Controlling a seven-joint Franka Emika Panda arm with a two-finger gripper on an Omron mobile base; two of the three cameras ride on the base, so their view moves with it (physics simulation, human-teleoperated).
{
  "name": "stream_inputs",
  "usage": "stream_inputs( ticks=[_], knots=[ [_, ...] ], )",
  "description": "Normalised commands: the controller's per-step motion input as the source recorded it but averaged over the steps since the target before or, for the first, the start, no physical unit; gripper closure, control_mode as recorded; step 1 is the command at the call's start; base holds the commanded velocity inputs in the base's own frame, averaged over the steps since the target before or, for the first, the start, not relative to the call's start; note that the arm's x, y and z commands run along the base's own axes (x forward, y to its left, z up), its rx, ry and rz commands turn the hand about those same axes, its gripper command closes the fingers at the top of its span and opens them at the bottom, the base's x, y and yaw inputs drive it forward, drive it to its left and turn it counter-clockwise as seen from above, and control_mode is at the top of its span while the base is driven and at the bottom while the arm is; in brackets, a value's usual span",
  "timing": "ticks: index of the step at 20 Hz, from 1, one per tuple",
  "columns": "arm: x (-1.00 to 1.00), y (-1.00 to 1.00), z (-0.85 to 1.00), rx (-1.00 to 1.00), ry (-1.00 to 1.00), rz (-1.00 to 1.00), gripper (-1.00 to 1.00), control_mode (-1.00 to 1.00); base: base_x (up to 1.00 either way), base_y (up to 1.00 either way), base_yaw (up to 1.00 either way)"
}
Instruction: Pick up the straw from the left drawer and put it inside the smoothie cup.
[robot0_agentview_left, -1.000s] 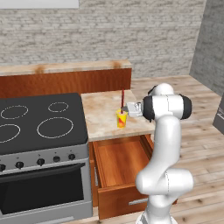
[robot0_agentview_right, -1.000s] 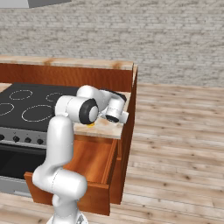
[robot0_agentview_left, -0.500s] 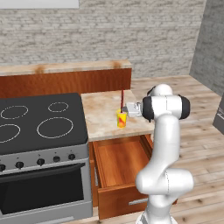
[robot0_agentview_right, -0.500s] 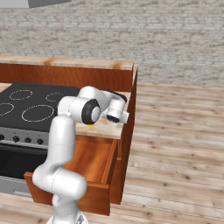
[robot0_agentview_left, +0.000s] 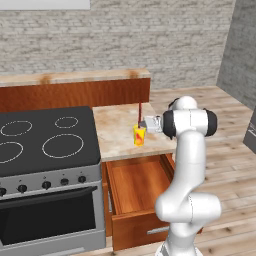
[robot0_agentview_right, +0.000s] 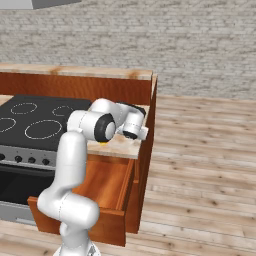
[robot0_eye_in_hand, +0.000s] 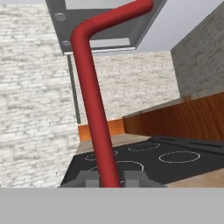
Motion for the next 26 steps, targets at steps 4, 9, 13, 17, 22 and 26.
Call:
stream_inputs(
  ticks=[4,9,13,17,22,26],
  knots=[
    [-0.15,0.00,0.00,0.00,-0.13,0.03,1.00,-1.00,0.00,0.00,0.00],
    [-0.17,0.00,0.00,0.00,-0.14,0.01,1.00,-1.00,0.00,0.00,0.00],
    [-0.03,0.00,0.00,0.00,-0.10,0.00,1.00,-1.00,0.00,0.00,0.00],
    [-0.01,0.00,0.00,0.00,-0.08,0.00,1.00,-1.00,0.00,0.00,0.00],
    [0.00,0.00,0.00,0.00,-0.07,0.00,1.00,-1.00,0.00,0.00,0.00],
    [0.00,-0.01,0.00,0.00,-0.04,0.00,-1.00,-1.00,0.00,0.00,0.00]
  ],
)
